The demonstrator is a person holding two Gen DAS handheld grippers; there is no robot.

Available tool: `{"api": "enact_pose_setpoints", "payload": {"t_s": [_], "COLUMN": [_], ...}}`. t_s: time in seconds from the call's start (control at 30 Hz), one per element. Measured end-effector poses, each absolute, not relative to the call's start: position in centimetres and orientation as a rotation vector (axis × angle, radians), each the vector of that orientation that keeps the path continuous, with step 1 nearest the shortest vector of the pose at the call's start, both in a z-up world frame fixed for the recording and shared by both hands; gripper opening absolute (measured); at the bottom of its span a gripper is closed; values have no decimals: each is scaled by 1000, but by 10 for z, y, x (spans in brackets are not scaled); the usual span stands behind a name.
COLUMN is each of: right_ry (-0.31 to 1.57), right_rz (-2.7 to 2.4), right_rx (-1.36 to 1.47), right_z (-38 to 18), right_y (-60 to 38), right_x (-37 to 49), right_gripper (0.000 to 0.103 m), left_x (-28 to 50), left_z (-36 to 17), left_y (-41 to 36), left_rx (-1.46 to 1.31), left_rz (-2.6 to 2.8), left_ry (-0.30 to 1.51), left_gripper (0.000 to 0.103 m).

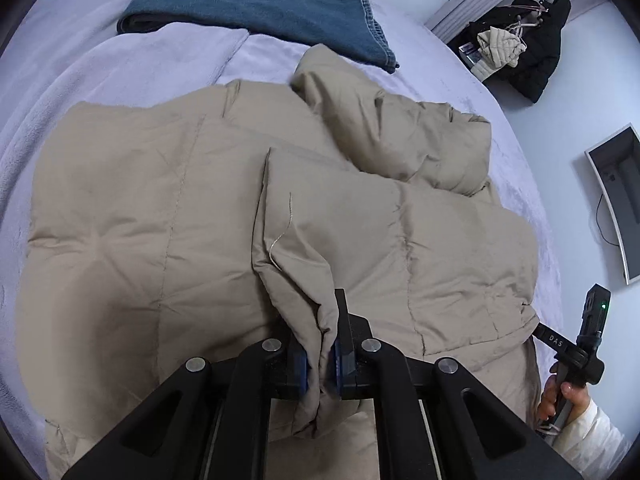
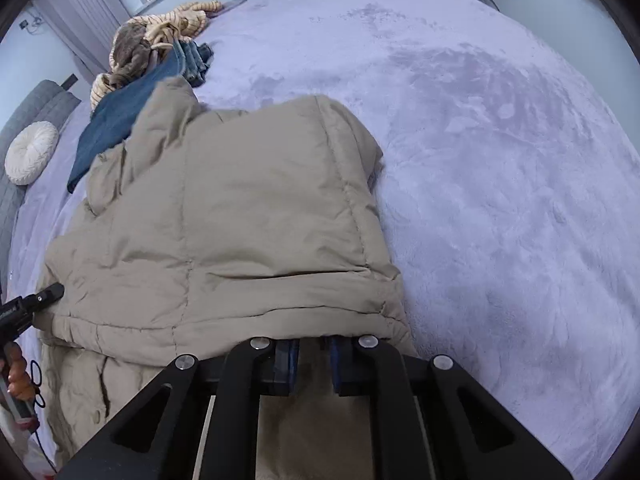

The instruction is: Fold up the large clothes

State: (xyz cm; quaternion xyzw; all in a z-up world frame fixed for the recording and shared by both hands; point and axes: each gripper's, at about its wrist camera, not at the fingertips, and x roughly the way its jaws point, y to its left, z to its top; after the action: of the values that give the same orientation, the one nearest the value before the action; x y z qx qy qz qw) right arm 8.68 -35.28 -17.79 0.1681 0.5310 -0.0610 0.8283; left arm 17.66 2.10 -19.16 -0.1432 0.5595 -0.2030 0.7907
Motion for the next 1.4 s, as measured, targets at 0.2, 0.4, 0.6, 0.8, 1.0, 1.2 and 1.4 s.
{"api": "enact_pose_setpoints", "payload": {"t_s": [0.2,0.4,0.6,0.8,1.0,1.2,1.4], "right_ry": [1157,1171,1048,992,1106,1118,1126], "right_rz": [-133,-72,-178,-147,-147,-152,-128], "right_rx": [403,384,388,427,406,394,431], "right_z": [-193,-162,-130,-127,-184,-193,-160], "right_y": [-353,-347,-363,-375,-368,-367,-369], "right_x": [88,54,34,89,132,137,112], "right_gripper": [14,69,35,12,8,8,13], "left_x": [173,160,165,175,192,185,153], "left_z": [-181,-145,-127,-153,-198,-187,-155], "left_y": [25,46,34,-7,-11,-13,4], "left_rx": [-229,-167,-134,-33,-10,18,3], "left_rz": [-327,-286,-372,-364,-318,-276,-234], "left_ry": [1169,1066,1029,1056,1105,1111,1136], "left_gripper": [40,76,33,33,33,33,33]}}
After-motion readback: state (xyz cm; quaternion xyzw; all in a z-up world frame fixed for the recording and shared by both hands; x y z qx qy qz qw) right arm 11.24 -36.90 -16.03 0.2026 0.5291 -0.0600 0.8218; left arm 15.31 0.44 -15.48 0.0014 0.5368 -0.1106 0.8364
